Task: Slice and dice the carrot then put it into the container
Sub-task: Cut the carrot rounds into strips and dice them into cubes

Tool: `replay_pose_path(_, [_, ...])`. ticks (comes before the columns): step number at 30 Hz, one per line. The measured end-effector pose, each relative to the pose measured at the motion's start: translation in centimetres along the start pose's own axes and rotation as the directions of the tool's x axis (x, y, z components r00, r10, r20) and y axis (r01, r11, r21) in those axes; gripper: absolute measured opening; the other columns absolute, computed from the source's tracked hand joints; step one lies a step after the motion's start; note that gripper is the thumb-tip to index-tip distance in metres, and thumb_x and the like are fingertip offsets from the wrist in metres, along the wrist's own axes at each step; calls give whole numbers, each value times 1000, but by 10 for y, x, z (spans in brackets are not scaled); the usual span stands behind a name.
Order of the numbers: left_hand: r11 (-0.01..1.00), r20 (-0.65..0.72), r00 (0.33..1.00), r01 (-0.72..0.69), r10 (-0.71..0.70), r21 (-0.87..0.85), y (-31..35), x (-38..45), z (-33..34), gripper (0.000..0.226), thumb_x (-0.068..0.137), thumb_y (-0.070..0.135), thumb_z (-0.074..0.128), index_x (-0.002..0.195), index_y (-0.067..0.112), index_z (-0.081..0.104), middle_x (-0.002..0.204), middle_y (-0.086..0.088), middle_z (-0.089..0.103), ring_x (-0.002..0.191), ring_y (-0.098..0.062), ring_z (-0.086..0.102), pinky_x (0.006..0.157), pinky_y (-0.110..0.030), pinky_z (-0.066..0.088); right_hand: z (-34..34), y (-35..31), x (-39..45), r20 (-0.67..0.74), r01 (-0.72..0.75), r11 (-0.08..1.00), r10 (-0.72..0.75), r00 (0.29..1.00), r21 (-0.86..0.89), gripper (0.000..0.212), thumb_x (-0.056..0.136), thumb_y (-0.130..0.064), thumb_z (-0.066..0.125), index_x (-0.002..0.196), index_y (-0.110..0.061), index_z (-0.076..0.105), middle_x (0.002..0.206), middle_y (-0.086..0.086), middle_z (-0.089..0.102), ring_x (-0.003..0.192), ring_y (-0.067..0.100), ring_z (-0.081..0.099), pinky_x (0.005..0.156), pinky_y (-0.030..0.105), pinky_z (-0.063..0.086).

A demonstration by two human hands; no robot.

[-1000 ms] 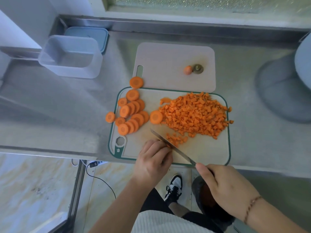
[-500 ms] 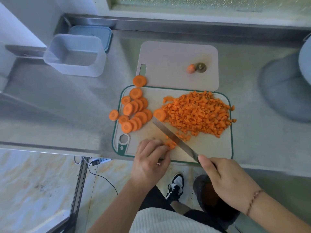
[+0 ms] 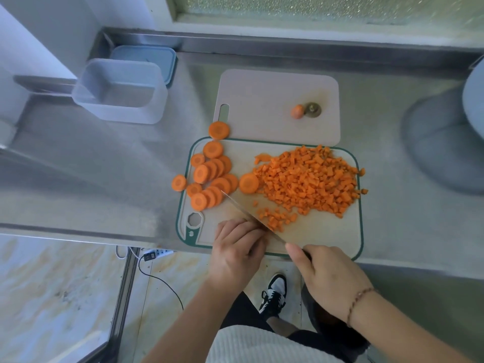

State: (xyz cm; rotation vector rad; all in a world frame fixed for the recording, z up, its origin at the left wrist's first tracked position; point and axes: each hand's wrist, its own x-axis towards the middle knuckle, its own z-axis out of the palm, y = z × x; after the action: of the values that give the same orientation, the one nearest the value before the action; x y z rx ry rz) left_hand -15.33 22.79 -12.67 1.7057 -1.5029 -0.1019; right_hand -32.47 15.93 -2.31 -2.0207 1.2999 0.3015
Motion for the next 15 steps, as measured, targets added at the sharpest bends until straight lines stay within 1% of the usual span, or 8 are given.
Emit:
replay_pose_path(2, [998, -8, 999, 34, -35, -49, 2, 1, -5, 8, 88, 13, 73, 84, 10, 79, 94, 3, 75, 94, -17, 67, 84, -39, 51, -3, 9, -1, -14, 7, 994, -5, 1000, 106, 72, 85, -75, 11, 59, -16, 44, 47, -4, 42, 43, 8, 40, 53, 34, 44])
replay_pose_path(5, [989, -76, 991, 101, -110, -110, 0, 7, -17, 12, 87, 3, 67, 88, 3, 78, 97, -4, 72, 94, -20, 65, 82, -41, 54, -12, 24, -11, -43, 8, 981, 0, 999, 192, 72, 81, -81, 12, 54, -19, 37, 45, -1, 36, 44, 9, 37, 49, 28, 35])
replay_pose_path(8, [990, -230, 965, 111, -128, -88, -6, 26, -35, 19, 85, -10, 59, 89, -3, 76, 100, -6, 67, 93, -23, 65, 80, -41, 54, -18, 31, -18, 34, 26, 987, -32, 999, 157, 71, 82, -80, 13, 54, -18, 33, 48, 0, 36, 46, 9, 37, 50, 25, 32])
replay_pose_path(11, [992, -292, 948, 116, -122, -38, -14, 62, -50, 22, 83, -15, 58, 90, -2, 75, 99, -2, 65, 92, -25, 64, 82, -38, 53, -18, 34, -15, 150, 21, 996, -35, 988, 90, 68, 81, -77, 16, 55, -16, 33, 53, 4, 39, 49, 9, 40, 56, 30, 36])
replay_pose_path(12, [993, -269, 956, 118, -118, -16, -18, 76, -53, 20, 84, -12, 60, 91, -1, 75, 99, -2, 67, 93, -26, 64, 82, -37, 53, -18, 34, -12, 178, 16, 997, -30, 984, 75, 67, 80, -77, 17, 55, -16, 33, 54, 5, 40, 50, 9, 40, 57, 31, 38])
replay_pose_path(13, [994, -203, 974, 108, -103, 16, -22, 90, -54, 17, 85, -4, 62, 93, 2, 75, 99, -3, 69, 94, -28, 64, 83, -38, 52, -18, 35, -10, 194, 15, 998, -28, 981, 66, 67, 80, -77, 17, 55, -16, 33, 54, 5, 39, 50, 9, 40, 58, 32, 39])
replay_pose_path(14, [993, -97, 992, 88, -80, 79, -27, 102, -53, 17, 86, 7, 63, 98, 6, 76, 101, -3, 72, 97, -29, 63, 84, -39, 50, -19, 36, -7, 201, 16, 998, -27, 979, 59, 67, 79, -77, 17, 56, -16, 33, 53, 4, 38, 49, 9, 39, 57, 31, 38])
replay_pose_path(15, [984, 28, 998, 53, -59, 169, -32, 113, -50, 24, 86, 21, 62, 102, 11, 76, 103, -2, 73, 100, -30, 62, 86, -42, 48, -21, 37, -3, 204, 15, 999, -25, 979, 48, 67, 79, -77, 17, 56, -16, 32, 52, 3, 36, 49, 9, 36, 55, 29, 35])
